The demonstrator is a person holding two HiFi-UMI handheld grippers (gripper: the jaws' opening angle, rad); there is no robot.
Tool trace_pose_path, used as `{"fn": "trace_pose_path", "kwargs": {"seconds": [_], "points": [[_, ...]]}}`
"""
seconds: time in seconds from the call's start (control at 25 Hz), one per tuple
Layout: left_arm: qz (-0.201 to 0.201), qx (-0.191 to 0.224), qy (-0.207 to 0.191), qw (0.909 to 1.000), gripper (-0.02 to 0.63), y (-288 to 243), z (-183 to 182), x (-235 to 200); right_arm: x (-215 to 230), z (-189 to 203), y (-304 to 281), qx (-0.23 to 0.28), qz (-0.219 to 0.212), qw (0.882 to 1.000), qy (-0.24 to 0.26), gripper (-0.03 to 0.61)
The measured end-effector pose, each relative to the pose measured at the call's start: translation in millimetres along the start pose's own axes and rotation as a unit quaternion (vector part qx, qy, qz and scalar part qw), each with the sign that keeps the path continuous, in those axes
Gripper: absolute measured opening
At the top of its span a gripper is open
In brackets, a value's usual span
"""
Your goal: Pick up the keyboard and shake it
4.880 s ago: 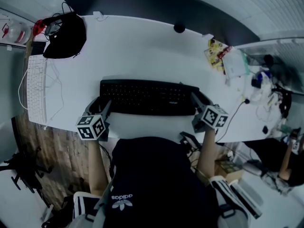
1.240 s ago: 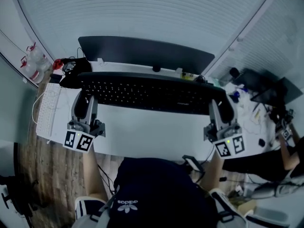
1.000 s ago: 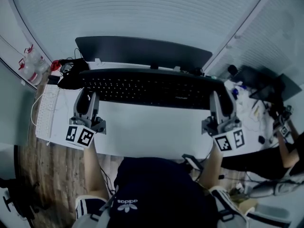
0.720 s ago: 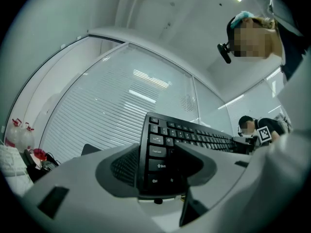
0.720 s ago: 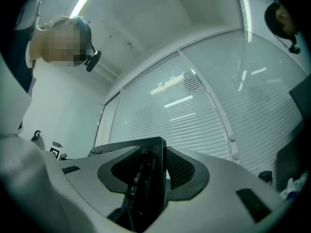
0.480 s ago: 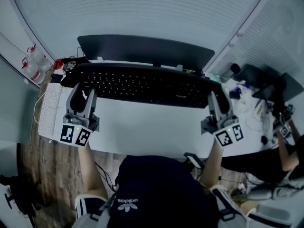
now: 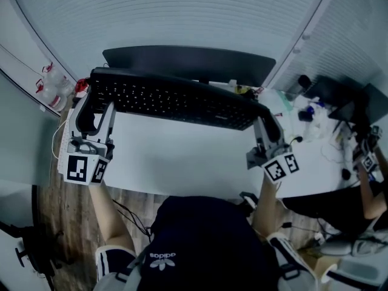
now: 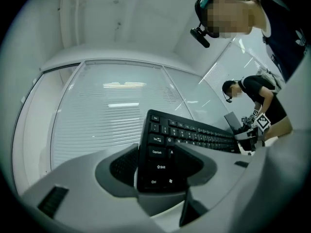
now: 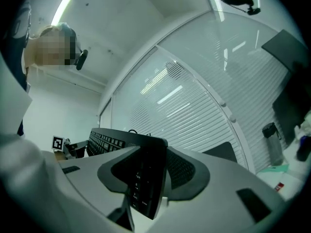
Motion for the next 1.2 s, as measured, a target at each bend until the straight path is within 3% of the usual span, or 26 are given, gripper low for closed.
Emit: {"fn": "trace_pose_path", "kwargs": {"seconds": [0.4,1.2], "points": [[0.012,0.013,-0.049,0.9986,0.229,-1.3,-29.9,12.3,-2.8,2.6,1.9,0.029,0.011,1.000,-0.003,0.147],[0.022,0.016,-0.086,0.9960,0.229,0.1,-56.2,22.6,-9.2,-2.2,5.5,0.031,0.016,0.999,0.000,0.150]]}}
Point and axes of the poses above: the fingertips, and each gripper's own axes: y backward along the fingers, x to its right, z out of its underside, the point moved 1 cm from there along y, backward along the fingers, and after that the axes turned 14 degrees about y, right-handed, at the moved point
